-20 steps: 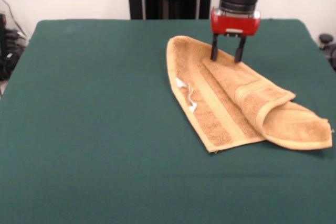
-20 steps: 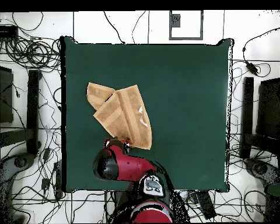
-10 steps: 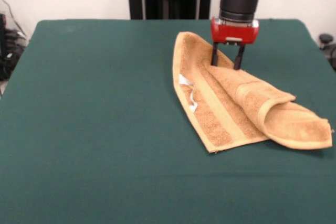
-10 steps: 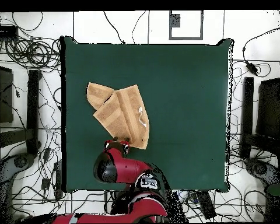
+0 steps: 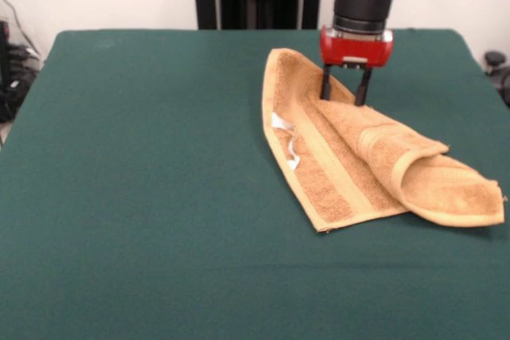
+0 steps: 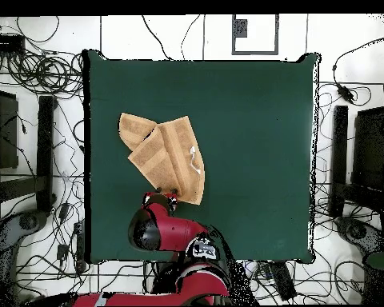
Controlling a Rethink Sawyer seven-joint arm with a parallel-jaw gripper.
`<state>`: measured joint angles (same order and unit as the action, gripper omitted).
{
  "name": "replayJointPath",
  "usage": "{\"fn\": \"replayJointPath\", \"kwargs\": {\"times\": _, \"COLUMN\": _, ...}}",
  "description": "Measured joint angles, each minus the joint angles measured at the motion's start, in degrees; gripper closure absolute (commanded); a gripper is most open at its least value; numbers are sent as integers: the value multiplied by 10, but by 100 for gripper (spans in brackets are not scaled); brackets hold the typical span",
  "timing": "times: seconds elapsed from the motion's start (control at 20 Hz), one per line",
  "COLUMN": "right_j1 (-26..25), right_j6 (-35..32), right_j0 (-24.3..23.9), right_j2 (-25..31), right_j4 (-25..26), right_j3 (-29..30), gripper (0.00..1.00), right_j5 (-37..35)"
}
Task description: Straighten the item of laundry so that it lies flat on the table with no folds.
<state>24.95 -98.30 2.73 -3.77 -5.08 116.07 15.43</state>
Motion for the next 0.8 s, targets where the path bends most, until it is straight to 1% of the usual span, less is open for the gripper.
{"fn": "replayJointPath", "kwargs": {"times": 0.45, "right_j1": 0, "right_j6": 0, "right_j0": 6, "right_j2": -2, "right_j4": -5, "right_j3": 0, "gripper": 0, "right_j5": 0}}
{"fn": "replayJointPath", "kwargs": {"times": 0.8, "right_j1": -2, "right_j6": 0, "right_j0": 20, "right_j2": -6, "right_j4": -25, "right_j3": 0, "gripper": 0, "right_j5": 1}}
